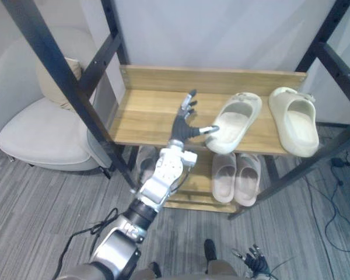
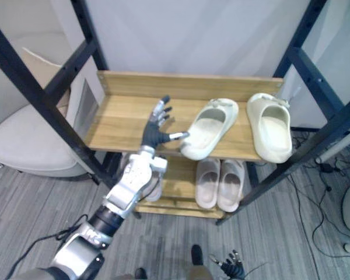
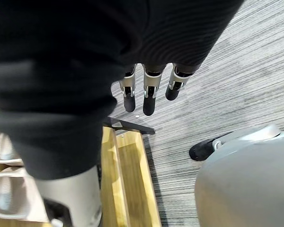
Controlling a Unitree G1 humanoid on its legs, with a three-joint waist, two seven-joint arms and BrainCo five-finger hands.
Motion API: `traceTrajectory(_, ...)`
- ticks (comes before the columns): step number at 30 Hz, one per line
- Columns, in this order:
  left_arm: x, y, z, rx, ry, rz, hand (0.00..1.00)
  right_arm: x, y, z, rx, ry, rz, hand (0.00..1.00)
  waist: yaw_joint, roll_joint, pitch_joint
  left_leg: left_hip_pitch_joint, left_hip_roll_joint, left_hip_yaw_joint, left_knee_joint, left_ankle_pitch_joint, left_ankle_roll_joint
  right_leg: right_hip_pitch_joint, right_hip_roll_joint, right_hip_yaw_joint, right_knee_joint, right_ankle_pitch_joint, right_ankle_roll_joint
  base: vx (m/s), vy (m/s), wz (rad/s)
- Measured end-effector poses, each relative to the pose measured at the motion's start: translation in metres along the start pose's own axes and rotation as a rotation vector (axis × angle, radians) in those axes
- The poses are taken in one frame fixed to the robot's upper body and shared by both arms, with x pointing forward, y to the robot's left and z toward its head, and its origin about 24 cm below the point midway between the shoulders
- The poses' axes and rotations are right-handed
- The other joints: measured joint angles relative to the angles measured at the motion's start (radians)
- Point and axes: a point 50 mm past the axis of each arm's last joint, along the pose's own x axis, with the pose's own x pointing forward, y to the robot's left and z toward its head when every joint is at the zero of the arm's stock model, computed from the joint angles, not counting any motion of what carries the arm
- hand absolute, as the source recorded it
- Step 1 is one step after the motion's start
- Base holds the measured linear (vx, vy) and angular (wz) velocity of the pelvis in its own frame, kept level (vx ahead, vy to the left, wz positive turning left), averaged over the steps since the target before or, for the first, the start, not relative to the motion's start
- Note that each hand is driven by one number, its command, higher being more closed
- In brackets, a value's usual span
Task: Organize the slippers on the shoe rack
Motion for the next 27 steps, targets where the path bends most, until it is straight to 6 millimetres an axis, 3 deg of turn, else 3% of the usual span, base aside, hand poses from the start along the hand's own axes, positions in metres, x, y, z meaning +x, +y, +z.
traceTrajectory(6,-0.014,-0.013,-0.021,-0.037,0.087,-0.048,0.0,0.002,0.001,-0.002,-0.001,0.02,-0.005,0.0,-0.003,0.003,-0.019,0.035,-0.008,-0.013,-0.052,0.021,-0.006,0.036,0.0,-0.016,-0.036,0.006,-0.007,0.0,-0.009,0.02)
traceTrajectory(13,-0.016,-0.021,-0.026,-0.026,0.093,-0.089,0.0,0.007,0.002,0.003,0.017,0.021,-0.018,0.0,-0.003,0.004,-0.024,0.07,-0.007,-0.024,-0.107,0.044,-0.013,0.066,0.009,-0.032,-0.065,0.015,-0.016,0.0,-0.035,0.05)
traceTrajectory(22,-0.005,-0.036,-0.025,0.016,0.084,-0.154,0.0,0.01,0.005,0.007,0.039,0.021,-0.02,0.0,-0.008,-0.002,-0.019,0.073,-0.008,-0.024,-0.12,0.044,-0.014,0.063,0.009,-0.032,-0.07,0.013,-0.014,0.0,0.0,0.0)
traceTrajectory(27,0.005,-0.06,-0.013,0.024,0.053,-0.206,0.0,0.01,0.005,0.008,0.041,0.019,-0.023,0.0,-0.009,-0.005,-0.011,0.047,-0.015,-0.011,-0.115,0.046,-0.01,0.031,0.001,-0.015,-0.064,0.015,-0.007,0.0,-0.008,-0.06)
